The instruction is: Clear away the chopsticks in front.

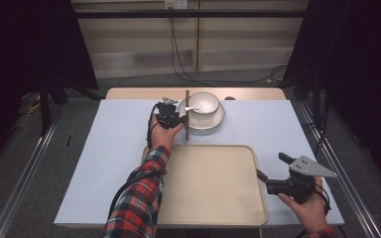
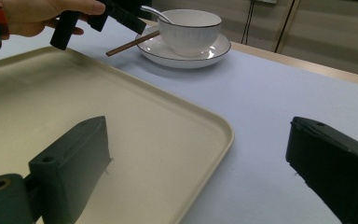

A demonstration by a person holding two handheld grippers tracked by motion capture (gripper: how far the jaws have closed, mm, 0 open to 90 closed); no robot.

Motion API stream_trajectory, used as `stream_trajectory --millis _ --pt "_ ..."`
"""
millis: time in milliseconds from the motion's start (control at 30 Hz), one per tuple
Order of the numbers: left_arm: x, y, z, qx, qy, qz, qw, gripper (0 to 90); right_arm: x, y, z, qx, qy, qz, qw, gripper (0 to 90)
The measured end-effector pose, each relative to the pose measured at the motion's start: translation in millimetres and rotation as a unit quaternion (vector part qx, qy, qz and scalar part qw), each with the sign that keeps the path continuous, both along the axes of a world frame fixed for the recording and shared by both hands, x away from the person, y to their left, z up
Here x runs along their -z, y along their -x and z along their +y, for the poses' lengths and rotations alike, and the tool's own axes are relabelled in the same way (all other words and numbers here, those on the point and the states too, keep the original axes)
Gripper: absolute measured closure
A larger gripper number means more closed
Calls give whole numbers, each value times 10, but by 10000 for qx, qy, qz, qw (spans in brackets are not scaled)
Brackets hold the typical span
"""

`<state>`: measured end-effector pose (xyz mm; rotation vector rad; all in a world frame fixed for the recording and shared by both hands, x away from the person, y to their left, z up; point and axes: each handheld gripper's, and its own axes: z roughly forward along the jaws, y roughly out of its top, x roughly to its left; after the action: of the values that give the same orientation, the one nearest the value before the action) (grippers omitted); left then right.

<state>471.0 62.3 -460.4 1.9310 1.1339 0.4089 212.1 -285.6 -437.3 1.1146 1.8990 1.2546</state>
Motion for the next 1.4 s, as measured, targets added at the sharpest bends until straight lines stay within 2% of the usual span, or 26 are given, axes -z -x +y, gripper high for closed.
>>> stream_trajectory --millis 67,100,133,200,233,300,333,367,433,500,800,833,933,967,1000,1100,1133,1300,1333,1400 --pt "-6 -9 -18 -1 95 49 9999 617 -1 1 -4 -16 12 -2 10000 57" --pt "2 -11 -47 -95 152 33 9998 618 0 0 -3 -11 12 -5 10000 57" --pt "0 -16 -43 -13 62 76 10000 620 0 0 -4 -20 3 14 10000 57" --pt "8 -24 -58 -38 99 104 9999 631 5 -3 -4 -61 -9 36 10000 57" --pt "5 -24 -58 -23 -18 134 9999 644 7 -5 -4 -62 2 36 10000 57" --pt "7 -23 -72 -53 -24 163 9998 661 8 -6 -5 -54 10 36 10000 57" --pt "-3 -27 -63 7 -180 176 9997 682 6 -4 -6 -42 1 47 10000 57" --pt "-1 -27 -82 -100 -87 200 9997 691 5 -3 -5 -58 -3 43 10000 57" --pt "0 -28 -92 -156 -50 232 9996 711 3 -2 -5 -71 -17 36 10000 57" --pt "0 -32 -101 -176 -125 249 9995 734 2 -4 -4 -77 -14 41 10000 57" --pt "15 -67 -156 -484 -85 411 9979 810 2 -5 1 -103 -43 47 9999 55" --pt "26 -73 -174 -569 29 437 9974 810 2 -6 1 -110 -43 42 9999 55" --pt "19 -76 -174 -813 107 505 9954 836 -1 -6 4 -127 -67 45 9999 55" --pt "9 -73 -162 -840 20 512 9951 842 -2 -6 5 -129 -75 45 9999 55" --pt "10 -73 -178 -955 112 520 9940 848 -3 -7 5 -135 -76 36 9999 55" --pt "9 -74 -174 -1057 187 567 9926 854 -2 -6 9 -141 -90 55 9998 55" --pt "11 -74 -185 -1152 309 584 9911 855 -1 -7 9 -146 -87 55 9998 54" --pt "-27 -56 -137 -1220 335 647 9898 856 -1 -8 2 -112 -111 53 9999 52" --pt "-36 -50 -126 -1244 435 659 9891 856 -2 -7 -2 -112 -102 63 9999 52" --pt "-63 -33 -79 -1244 471 688 9887 857 0 -11 -7 -110 -79 68 9999 50"
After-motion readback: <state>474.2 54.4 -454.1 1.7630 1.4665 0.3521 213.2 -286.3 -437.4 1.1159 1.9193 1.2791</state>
